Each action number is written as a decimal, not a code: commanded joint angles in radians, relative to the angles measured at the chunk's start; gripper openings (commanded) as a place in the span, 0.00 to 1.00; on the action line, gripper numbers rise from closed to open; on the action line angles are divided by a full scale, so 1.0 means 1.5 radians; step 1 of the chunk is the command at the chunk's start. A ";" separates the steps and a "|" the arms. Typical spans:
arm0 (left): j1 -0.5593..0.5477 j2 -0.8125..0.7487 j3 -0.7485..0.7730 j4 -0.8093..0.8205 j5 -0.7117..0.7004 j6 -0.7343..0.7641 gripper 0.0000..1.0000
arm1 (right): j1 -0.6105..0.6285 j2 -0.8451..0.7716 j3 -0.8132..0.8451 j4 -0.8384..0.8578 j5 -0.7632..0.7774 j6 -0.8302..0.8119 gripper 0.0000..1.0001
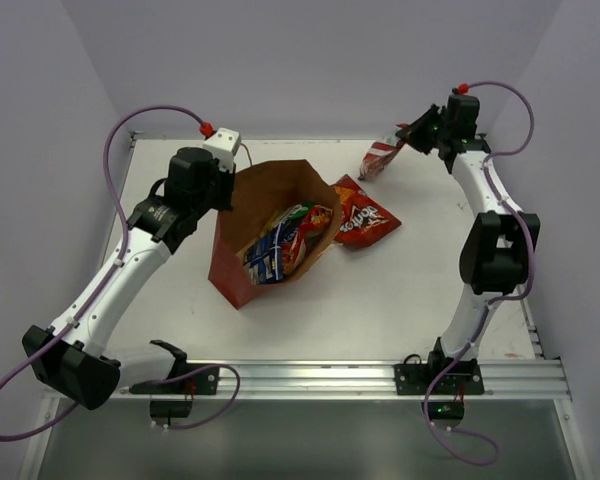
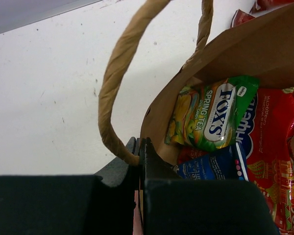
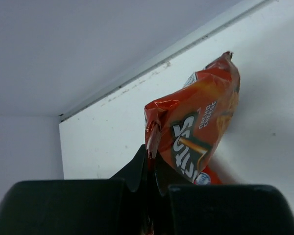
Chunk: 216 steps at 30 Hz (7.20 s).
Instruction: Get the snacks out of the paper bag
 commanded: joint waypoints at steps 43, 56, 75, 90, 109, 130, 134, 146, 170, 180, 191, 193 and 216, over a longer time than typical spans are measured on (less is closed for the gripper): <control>0.005 -0.024 0.047 0.001 0.013 -0.003 0.00 | 0.613 -0.218 -0.019 -0.288 0.182 -0.052 0.79; 0.005 -0.037 0.043 0.001 0.027 -0.007 0.00 | 0.626 -0.128 -0.067 -0.306 0.254 0.018 0.70; 0.005 -0.044 0.034 0.002 0.018 -0.005 0.00 | 0.626 -0.130 -0.065 -0.293 0.251 0.036 0.02; 0.005 -0.041 0.021 0.004 -0.012 -0.007 0.00 | 0.557 -0.295 0.179 -0.359 0.230 -0.044 0.00; 0.006 -0.037 0.013 -0.002 -0.040 -0.015 0.00 | -0.031 -0.461 -0.178 -0.262 0.255 -0.040 0.00; 0.005 -0.037 0.014 -0.017 -0.055 -0.028 0.00 | -0.158 -0.085 -0.207 0.070 0.100 0.185 0.00; 0.005 -0.038 0.012 -0.016 -0.054 -0.028 0.00 | -0.161 -0.128 -0.332 0.040 0.151 0.188 0.00; 0.006 -0.052 0.016 -0.010 -0.041 -0.021 0.00 | -0.164 -0.348 -0.460 -0.159 0.321 0.084 0.82; 0.005 -0.058 0.031 -0.015 -0.014 -0.016 0.00 | 0.499 -0.349 0.002 -0.366 0.222 -0.069 0.87; 0.004 -0.053 0.037 -0.017 0.004 -0.038 0.00 | 0.611 -0.193 0.015 -0.330 0.255 0.020 0.86; 0.004 -0.054 0.027 -0.018 0.015 -0.058 0.00 | 0.620 -0.084 -0.027 -0.303 0.334 0.091 0.80; 0.004 -0.055 0.027 -0.018 0.019 -0.061 0.00 | 0.619 -0.073 -0.037 -0.290 0.342 0.108 0.78; 0.004 -0.074 0.010 -0.029 0.016 -0.057 0.00 | 0.620 -0.092 -0.099 -0.261 0.432 0.135 0.00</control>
